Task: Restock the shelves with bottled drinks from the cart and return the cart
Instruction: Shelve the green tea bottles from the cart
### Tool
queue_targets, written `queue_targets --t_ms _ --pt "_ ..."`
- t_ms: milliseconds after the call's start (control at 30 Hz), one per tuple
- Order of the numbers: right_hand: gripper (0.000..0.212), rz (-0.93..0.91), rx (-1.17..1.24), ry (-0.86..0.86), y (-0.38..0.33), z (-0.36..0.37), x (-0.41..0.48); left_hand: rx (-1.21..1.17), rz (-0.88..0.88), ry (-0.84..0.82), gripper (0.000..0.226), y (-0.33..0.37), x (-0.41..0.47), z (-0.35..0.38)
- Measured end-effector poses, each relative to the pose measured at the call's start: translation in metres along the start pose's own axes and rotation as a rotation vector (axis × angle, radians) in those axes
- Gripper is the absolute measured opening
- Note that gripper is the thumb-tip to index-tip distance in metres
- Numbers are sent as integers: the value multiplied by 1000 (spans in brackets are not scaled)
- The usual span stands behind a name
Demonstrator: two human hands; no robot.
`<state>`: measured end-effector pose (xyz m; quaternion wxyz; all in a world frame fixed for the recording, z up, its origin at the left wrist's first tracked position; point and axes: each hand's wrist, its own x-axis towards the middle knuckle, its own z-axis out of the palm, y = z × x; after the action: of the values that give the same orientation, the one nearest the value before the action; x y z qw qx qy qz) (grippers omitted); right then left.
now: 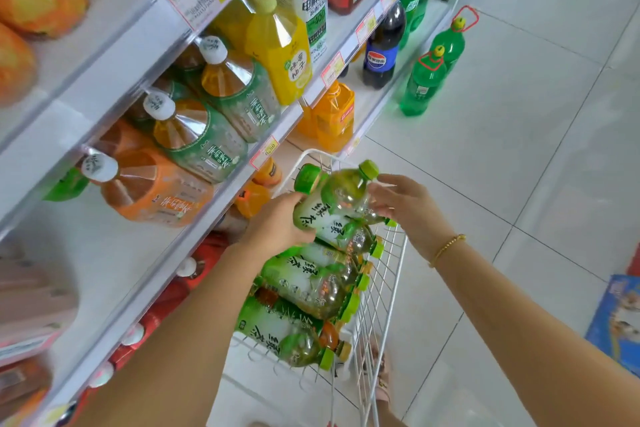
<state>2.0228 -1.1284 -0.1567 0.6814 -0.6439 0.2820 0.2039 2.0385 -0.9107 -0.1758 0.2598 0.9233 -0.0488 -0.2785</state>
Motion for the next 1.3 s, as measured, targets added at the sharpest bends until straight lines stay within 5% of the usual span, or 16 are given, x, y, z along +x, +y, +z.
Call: queue_targets --t_ms 67,167,233,367,500,667,767,933,1167,1300 --pt "28 162 80 7 16 20 -16 -63 -48 122 48 0 -11 -8" --pt "15 655 303 -177 52 54 -52 -179 -114 258 45 -4 -34 -23" --pt "33 876 473 -217 78 71 -68 -246 -129 316 50 -9 -48 -31" --pt "49 957 837 7 87 96 -72 -249 -157 371 49 -17 -73 -43" --pt "38 906 971 225 66 121 -62 -221 -223 424 51 -28 -94 -47" --pt "31 702 798 276 65 149 -63 -292 -260 431 53 -36 -121 -50" --pt "42 545 625 220 72 150 -69 -308 -274 446 52 -38 -142 -56" --pt "87 342 295 529 44 138 -72 -393 -310 516 53 -29 -178 -61" --pt "71 -141 -15 370 -13 127 -103 -569 -355 702 46 -4 -241 -54" --pt "84 -308 -82 200 -50 129 -142 -673 -354 784 48 7 -275 -51"
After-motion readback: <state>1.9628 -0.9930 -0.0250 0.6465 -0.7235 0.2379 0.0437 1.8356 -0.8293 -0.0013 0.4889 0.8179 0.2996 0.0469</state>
